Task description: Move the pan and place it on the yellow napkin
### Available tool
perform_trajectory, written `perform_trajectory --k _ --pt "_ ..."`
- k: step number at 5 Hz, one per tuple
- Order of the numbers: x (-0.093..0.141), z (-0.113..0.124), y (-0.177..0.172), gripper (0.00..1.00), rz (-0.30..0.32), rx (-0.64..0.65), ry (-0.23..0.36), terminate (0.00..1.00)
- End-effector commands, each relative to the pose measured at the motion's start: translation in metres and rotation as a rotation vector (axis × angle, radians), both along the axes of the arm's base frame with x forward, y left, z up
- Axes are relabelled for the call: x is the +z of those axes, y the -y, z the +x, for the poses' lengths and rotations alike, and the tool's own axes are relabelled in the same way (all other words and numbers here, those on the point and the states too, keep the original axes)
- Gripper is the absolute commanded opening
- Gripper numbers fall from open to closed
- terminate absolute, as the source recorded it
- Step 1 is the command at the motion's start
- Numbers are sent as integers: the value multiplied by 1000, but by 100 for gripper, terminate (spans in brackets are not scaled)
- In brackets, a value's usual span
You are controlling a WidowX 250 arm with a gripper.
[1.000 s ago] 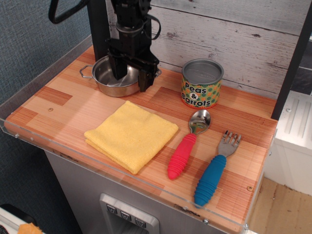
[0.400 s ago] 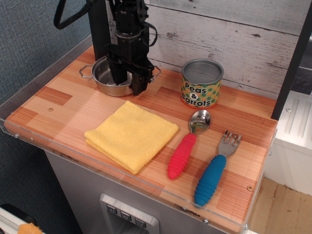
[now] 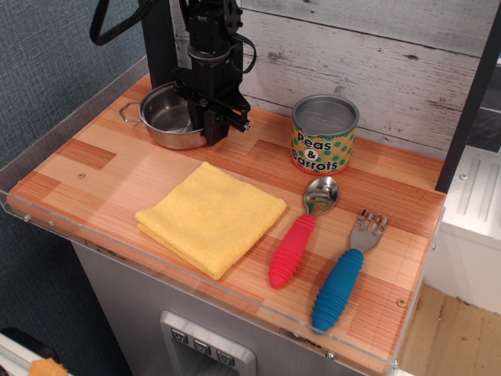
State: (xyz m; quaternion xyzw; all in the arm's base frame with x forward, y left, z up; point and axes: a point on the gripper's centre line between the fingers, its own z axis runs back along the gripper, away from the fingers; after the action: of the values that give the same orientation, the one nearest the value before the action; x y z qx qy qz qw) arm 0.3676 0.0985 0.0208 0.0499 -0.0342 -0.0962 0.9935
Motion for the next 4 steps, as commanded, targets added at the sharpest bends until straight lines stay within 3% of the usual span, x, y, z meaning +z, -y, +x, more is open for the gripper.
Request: perform_trajectory --k 1,2,4 --pt "30 -2 -5 0 -6 19 44 0" --pt "47 -11 -1 0 48 42 57 0" --pt "64 -34 12 0 81 79 82 0"
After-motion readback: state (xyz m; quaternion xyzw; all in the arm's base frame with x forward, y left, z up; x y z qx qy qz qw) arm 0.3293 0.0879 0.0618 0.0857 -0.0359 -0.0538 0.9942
